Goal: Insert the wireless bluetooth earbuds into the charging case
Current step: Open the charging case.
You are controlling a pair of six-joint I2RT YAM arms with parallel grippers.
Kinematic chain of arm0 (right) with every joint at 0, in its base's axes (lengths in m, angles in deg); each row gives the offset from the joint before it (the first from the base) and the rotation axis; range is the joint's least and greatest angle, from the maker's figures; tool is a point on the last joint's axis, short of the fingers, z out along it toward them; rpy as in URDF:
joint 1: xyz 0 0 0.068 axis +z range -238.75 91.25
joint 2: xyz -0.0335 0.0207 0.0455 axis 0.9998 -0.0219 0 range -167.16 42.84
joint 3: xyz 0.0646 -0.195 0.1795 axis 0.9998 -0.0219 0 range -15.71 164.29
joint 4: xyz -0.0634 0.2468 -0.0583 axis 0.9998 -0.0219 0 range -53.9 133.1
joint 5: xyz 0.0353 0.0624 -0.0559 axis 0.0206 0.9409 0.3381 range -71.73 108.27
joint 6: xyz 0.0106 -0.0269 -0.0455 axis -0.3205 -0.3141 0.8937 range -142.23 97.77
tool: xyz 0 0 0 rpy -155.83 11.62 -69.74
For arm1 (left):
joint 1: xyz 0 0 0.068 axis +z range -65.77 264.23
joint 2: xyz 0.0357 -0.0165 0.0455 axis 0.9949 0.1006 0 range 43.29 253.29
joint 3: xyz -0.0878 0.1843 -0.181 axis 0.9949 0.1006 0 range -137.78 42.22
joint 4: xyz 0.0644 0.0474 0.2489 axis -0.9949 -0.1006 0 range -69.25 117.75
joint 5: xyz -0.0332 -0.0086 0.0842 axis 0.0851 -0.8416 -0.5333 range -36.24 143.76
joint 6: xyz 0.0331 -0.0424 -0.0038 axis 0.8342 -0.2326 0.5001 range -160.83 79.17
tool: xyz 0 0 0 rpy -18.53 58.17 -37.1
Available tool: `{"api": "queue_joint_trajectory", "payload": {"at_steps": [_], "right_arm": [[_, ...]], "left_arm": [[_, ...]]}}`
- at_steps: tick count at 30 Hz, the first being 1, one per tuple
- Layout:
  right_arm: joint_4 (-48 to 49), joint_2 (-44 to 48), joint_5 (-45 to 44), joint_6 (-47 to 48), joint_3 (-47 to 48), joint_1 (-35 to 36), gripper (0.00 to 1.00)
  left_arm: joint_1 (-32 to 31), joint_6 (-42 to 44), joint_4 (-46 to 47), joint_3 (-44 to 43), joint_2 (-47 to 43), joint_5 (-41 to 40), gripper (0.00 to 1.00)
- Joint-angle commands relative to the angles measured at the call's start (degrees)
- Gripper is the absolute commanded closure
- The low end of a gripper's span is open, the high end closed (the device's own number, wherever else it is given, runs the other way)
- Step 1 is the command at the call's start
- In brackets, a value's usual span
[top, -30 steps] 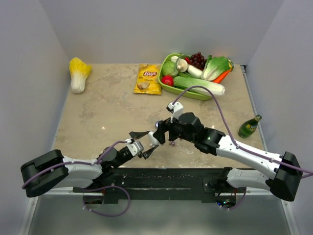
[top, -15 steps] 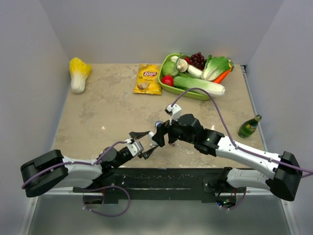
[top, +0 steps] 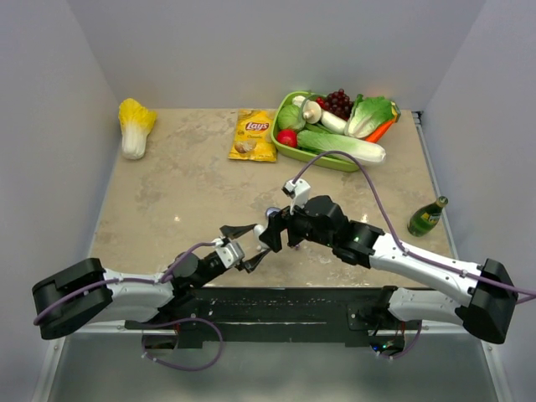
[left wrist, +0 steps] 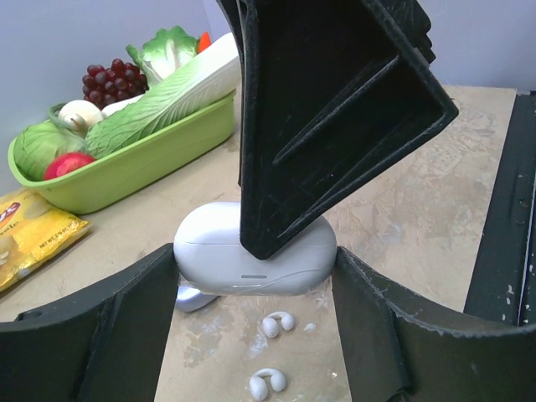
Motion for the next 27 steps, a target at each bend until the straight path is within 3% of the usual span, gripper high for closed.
{"api": "queue_joint_trajectory", "payload": {"at_steps": [1, 27], "right_arm": [[-0.6, 1.7, -2.3, -0.4, 0.1, 0.0, 0.12], [-2.1, 6.4, -7.9, -2.5, -1.1, -1.0, 0.16]], "left_arm": [[-0.4, 0.5, 9.3, 5.4, -1.6, -0.7, 1.00], [-1.0, 0.1, 8.5, 6.6, -4.2, -1.5, 1.00]]}}
